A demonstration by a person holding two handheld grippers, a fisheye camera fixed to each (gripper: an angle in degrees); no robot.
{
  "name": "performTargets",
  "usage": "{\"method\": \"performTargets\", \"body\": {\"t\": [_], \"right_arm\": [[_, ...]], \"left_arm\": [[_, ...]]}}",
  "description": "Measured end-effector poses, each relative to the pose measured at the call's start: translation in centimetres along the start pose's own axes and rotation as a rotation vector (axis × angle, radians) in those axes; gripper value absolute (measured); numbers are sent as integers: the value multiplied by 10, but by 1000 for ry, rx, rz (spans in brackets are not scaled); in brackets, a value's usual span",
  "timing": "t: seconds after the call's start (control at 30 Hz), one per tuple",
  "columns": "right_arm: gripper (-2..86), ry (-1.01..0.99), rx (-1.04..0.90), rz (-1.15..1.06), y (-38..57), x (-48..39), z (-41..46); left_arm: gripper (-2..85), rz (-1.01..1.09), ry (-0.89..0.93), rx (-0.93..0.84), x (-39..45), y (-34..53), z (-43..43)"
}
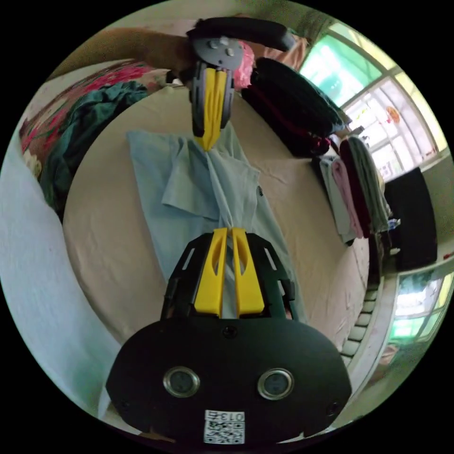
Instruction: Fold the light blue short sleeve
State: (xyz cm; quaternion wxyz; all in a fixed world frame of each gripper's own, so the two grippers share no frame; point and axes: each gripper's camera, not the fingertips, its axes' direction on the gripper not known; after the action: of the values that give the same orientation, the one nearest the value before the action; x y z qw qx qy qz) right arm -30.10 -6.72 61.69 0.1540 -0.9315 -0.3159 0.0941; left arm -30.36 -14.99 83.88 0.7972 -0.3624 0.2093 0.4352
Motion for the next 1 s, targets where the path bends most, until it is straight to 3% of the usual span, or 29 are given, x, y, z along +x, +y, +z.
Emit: {"method": "performTargets", "body": {"t": [0.1,0.23,0.47,0.6,0.7,0.8,0.87,1.0], "right_arm": [[17,30,15,-107,3,-9,-2],[22,-19,1,-141,4,-7,3],[14,-169,138,180,-14,50,-7],[9,-123,145,199,-37,58,12],[5,-177,-26,163,-52,63,51],[8,-185,27,181,-57,87,38],[21,-192,186,184,-60,111,17],[59,-281,235,80,-94,142,20]], "left_arm": [[-3,53,58,25,12,13,1],[-3,9,51,-118,18,31,29],[-2,-131,66,121,25,74,9],[-2,-214,-19,33,30,79,35],[1,-323,48,102,25,98,41],[11,-413,14,132,34,128,35],[28,-518,-18,163,43,155,29],[79,-848,143,389,72,233,34]]}}
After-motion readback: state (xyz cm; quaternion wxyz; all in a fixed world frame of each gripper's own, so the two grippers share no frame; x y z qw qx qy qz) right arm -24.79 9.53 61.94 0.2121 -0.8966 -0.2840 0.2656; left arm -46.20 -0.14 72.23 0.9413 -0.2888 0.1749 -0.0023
